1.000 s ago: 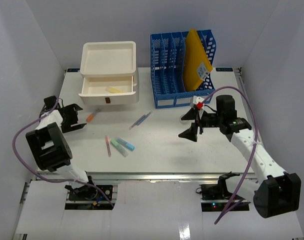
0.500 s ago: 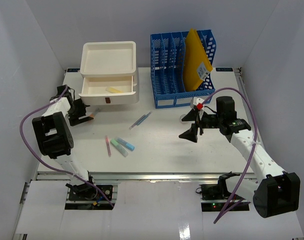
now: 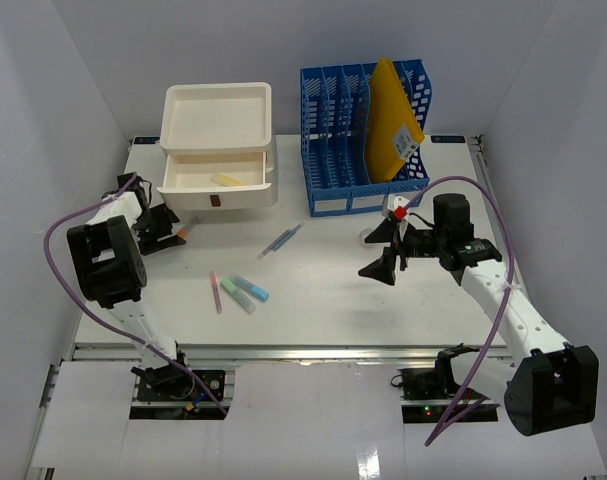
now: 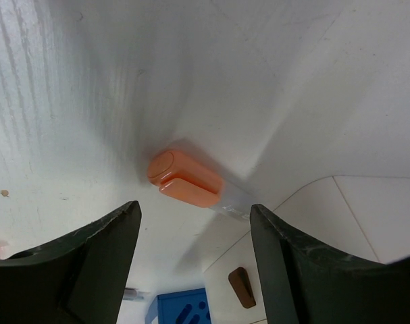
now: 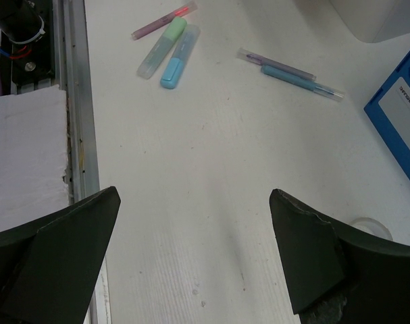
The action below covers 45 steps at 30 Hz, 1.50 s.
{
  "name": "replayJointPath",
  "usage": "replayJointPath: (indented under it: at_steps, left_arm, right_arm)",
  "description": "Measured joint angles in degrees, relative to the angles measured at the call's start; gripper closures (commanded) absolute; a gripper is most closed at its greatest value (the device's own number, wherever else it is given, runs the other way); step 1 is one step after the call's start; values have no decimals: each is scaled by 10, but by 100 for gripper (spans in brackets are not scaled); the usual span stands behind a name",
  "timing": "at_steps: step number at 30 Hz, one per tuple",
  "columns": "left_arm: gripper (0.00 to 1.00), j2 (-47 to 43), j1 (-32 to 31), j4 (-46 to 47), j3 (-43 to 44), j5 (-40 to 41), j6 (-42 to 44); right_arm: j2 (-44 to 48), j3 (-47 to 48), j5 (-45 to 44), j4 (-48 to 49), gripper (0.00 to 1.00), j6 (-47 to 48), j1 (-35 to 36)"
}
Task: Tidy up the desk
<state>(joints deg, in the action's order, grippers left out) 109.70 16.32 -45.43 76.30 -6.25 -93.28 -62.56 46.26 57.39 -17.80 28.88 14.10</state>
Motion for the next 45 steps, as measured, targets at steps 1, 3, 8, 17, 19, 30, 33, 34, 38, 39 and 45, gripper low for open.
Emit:
replayJointPath:
  at_steps: [1, 3, 8, 17, 19, 30, 33, 34, 38, 39, 45]
  left_arm:
    - [27, 1, 0, 0, 1, 0, 0]
    - [30, 8, 0, 0, 3, 2, -3]
    - [39, 25, 0, -1, 3, 7, -6]
    - [74, 26, 0, -3, 4, 14, -10]
    - [78, 25, 0, -2, 4, 13, -9]
    - [95, -5, 6, 15, -33, 39, 5]
    - [98, -63, 28, 36, -86, 53, 17]
    - [98, -92, 40, 35, -104, 58, 21]
    - [100, -205, 90, 47, -153, 80, 37]
    - [100, -232, 98, 52, -160, 86, 42]
    - [100, -425, 105, 68, -212, 93, 67]
  right_arm:
    - [0, 0, 0, 0, 2, 0, -1]
    - [0, 0, 0, 0, 2, 0, -4]
    - [0, 0, 2, 0, 2, 0, -12]
    - [3, 0, 9, 0, 2, 0, -20]
    - [3, 0, 11, 0, 2, 0, -21]
    - [11, -2, 15, 0, 2, 0, -28]
    - [17, -3, 16, 0, 2, 0, -29]
    - [18, -3, 16, 0, 2, 0, -29]
    - [20, -3, 19, 0, 2, 0, -29]
    - [21, -3, 20, 0, 2, 0, -30]
    - [22, -8, 20, 5, 2, 0, -35]
